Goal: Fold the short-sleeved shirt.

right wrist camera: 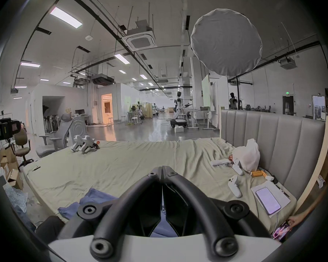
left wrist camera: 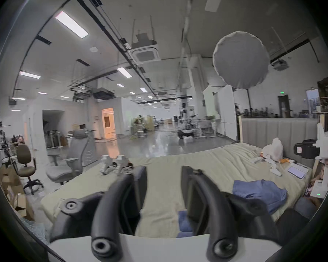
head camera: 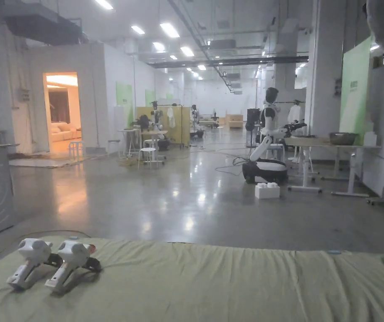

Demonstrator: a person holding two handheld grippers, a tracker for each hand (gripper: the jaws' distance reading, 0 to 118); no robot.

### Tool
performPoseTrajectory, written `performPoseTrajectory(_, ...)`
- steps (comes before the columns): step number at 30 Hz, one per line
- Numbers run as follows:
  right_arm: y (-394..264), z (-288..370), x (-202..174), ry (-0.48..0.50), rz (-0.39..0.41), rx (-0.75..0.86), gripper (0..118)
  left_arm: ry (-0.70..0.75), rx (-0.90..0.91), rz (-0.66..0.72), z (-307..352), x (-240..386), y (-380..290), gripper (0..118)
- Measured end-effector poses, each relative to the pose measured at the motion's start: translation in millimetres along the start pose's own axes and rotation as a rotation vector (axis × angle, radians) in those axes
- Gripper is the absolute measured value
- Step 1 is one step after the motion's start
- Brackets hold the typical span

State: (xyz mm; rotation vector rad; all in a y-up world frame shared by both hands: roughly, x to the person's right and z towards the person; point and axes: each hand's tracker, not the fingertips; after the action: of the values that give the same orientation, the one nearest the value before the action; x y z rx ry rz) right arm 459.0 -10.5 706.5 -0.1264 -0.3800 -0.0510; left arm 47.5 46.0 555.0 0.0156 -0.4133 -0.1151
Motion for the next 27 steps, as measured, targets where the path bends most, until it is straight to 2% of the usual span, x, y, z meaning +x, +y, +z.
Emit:
performPoseTrajectory(1,-0.3,0.9,0.2,0.003,0.000,-0.001,0,-0.004,-0.006,-0.009,4.3,-1.1,-0.4,17)
performPoseTrajectory(6,-0.2,6.5,-0.4,0.002,0.006,-0.022,0,-0.020,-0.051,0.002,11.3,1.9,-5.7,0)
performPoseTrajectory(23,-4.1,3.3,-1.4,0.012,-0.028,-0.058,0,-0.087,-0.106,0.079,-10.4,-1.7,-6.8,0)
performPoseTrajectory(27,-11.9,-0.6,2.1,0.008,-0.030,-0.089,0,-0.191,-0.275,0.101,-46.2,-0.6,-19.4,0)
